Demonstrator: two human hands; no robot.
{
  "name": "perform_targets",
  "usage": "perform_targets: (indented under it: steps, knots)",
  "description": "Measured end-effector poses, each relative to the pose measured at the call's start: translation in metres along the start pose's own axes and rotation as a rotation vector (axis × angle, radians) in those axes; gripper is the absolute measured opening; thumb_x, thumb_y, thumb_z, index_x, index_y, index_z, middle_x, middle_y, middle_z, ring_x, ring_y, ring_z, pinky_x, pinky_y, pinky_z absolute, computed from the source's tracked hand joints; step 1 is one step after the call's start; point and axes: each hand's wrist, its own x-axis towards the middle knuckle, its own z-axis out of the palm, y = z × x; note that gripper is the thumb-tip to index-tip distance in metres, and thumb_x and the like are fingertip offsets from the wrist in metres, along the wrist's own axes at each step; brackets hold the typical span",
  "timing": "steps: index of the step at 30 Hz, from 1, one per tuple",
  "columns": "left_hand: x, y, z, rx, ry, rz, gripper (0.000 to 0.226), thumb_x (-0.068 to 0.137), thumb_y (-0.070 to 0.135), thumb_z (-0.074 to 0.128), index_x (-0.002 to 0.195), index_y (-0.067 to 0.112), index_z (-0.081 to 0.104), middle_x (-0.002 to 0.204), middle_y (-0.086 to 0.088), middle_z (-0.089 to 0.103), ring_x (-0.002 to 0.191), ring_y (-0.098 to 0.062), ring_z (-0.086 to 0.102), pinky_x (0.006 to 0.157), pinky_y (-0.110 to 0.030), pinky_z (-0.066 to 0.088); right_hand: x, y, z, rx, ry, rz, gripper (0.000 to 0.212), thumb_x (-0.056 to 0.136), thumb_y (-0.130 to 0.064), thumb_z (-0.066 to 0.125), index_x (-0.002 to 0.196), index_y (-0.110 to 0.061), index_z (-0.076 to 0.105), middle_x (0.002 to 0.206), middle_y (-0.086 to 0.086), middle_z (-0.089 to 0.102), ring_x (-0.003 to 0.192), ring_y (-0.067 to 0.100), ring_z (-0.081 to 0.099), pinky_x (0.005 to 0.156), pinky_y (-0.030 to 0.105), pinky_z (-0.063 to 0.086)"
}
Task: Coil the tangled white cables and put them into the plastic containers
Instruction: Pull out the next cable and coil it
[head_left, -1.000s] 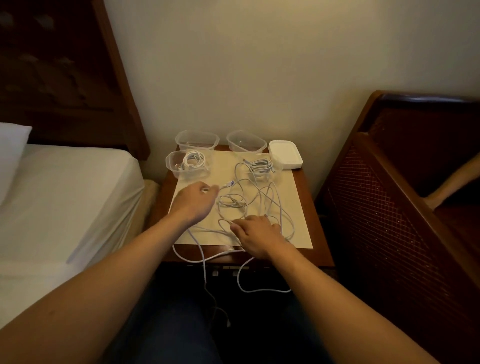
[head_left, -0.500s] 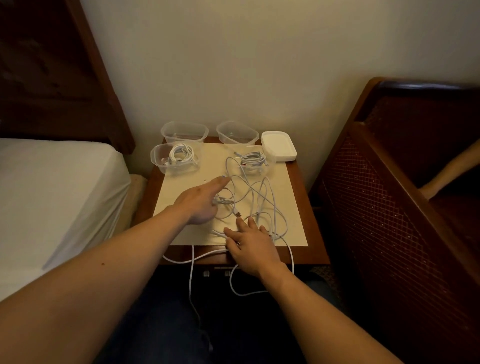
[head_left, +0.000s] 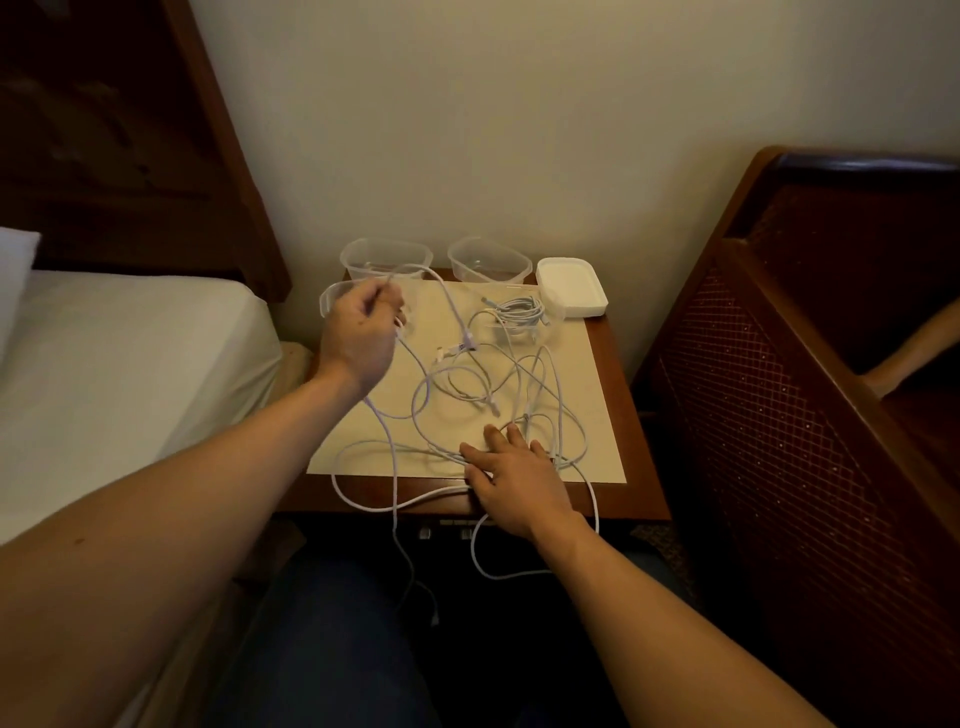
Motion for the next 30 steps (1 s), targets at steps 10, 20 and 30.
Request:
perform_targets:
  steps: [10,20,30]
  knots:
    - [-0.025,0.037,-0.055,0.203,0.275,0.049,0.029,0.103,0.039,0.049,0.093,0.023,0.071,0.076,0.006,0.067,0.074,-0.016,0.063,0.064,-0.037,0.051,0.013,-0.011,-0.015,-0.131,0.069,0.141,0.036,0.104,-0.037,0.038,0.121,-0.030,0.068,0.127,0.003,0.059,0.132,0.032,0.043,0.102,0.051,0.040]
    - [-0.068,0.036,-0.044,0.513,-0.241,0.040,0.030,0.099,0.046,0.056,0.083,0.028,0.073,0.069,0.014,0.065,0.071,-0.008,0.061,0.062,-0.028,0.042,-0.016,-0.039,-0.054,0.328,0.363,0.223,0.055,0.092,-0.040,0.053,0.142,-0.019,0.055,0.144,0.001,0.053,0.131,0.025,0.049,0.106,0.045,0.044]
    - [-0.113,0.059,-0.009,0.464,-0.326,0.066,0.026,0.098,0.049,0.055,0.103,0.035,0.077,0.096,0.014,0.075,0.093,-0.010,0.065,0.082,-0.035,0.054,-0.089,-0.044,-0.069,1.575,0.074,0.026,0.057,0.108,-0.040,0.031,0.093,0.000,0.069,0.062,0.015,0.054,0.068,0.033,0.064,0.075,0.043,0.053]
